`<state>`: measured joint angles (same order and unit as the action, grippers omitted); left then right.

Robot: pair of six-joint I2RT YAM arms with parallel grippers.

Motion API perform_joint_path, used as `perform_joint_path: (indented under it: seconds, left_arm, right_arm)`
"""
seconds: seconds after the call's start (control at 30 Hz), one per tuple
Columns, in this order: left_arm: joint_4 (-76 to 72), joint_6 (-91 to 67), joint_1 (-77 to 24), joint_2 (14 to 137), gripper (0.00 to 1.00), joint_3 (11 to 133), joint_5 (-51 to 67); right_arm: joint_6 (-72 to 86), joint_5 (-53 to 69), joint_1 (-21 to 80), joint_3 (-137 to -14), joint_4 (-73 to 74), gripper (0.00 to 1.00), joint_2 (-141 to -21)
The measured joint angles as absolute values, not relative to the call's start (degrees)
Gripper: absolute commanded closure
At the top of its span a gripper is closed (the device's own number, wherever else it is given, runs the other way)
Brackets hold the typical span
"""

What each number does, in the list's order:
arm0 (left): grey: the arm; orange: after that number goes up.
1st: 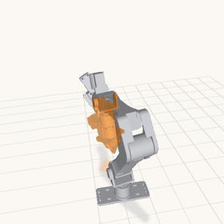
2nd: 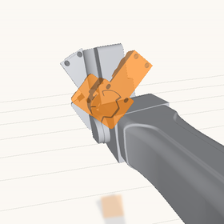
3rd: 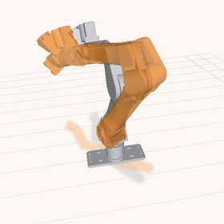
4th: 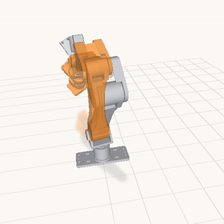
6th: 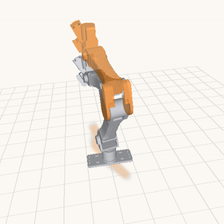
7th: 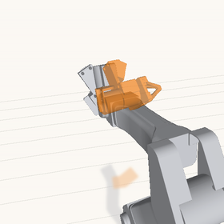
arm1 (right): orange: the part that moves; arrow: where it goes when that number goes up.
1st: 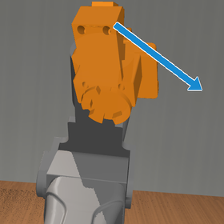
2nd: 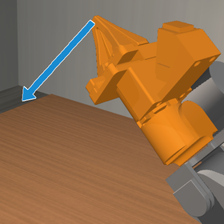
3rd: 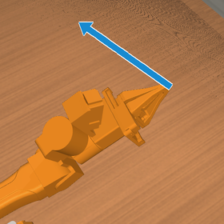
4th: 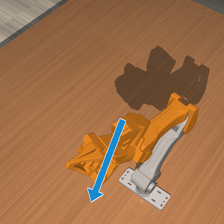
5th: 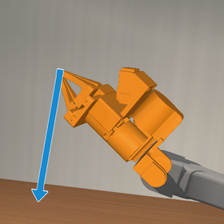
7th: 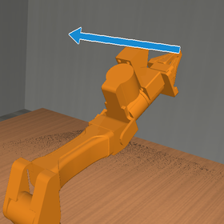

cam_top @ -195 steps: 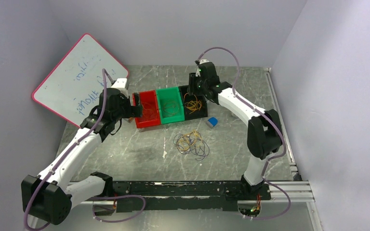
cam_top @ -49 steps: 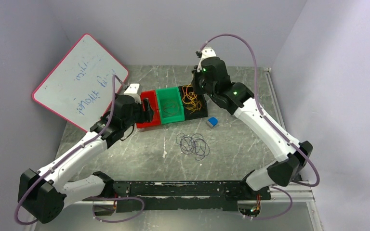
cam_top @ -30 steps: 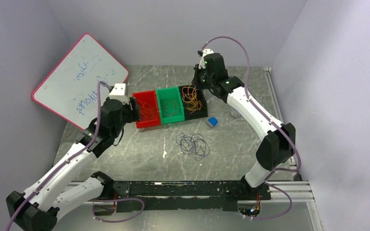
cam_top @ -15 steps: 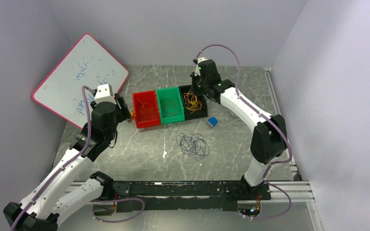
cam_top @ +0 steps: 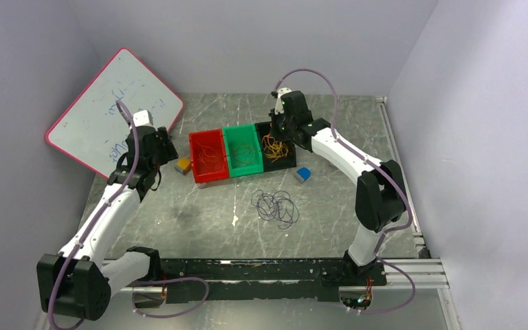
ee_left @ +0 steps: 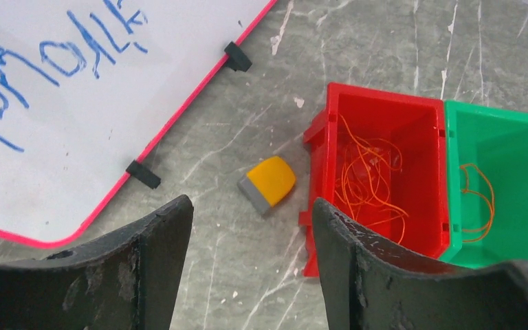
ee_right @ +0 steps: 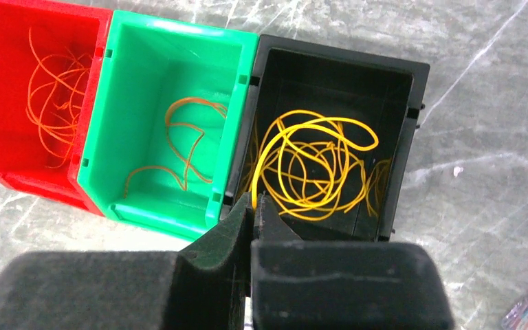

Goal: Untangle the cables

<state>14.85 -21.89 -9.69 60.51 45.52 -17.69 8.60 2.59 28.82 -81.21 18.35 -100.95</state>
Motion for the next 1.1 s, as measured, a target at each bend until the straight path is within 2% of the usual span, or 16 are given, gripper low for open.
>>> perform_joint_path:
  seconds: [0.47, 0.63, 0.77, 0.9, 1.1]
  left_arm:
    - [4.08, -15.75, -6.13, 66.67, 0.28, 44.97, -11.18]
    - [3.29, -15.11, -6.13, 66.65, 0.13, 44.82, -9.74]
    - [3.16, -14.74, -6.13, 66.26, 0.08, 44.82, -8.14]
    - [3.29, -14.55, -6.13, 66.35, 0.06, 44.97, -5.17]
    - [4.14, -14.13, -7.01, 68.60, 0.07, 47.00, -0.21]
  right_arm:
    - [6.17, 4.56, 28.82, -81.95, 14.39, 1.00, -110.80]
    - [6.31, 4.21, 28.82, -81.95, 14.39, 0.85, -111.15]
    - [7.11, 1.89, 28.82, -81.23, 14.39, 0.67, -110.02]
    - [7.70, -1.15, 28.82, -79.33, 14.57, 0.49, -105.78]
    - [8.58, -5.06, 28.82, -76.51, 14.68, 0.46, -97.14]
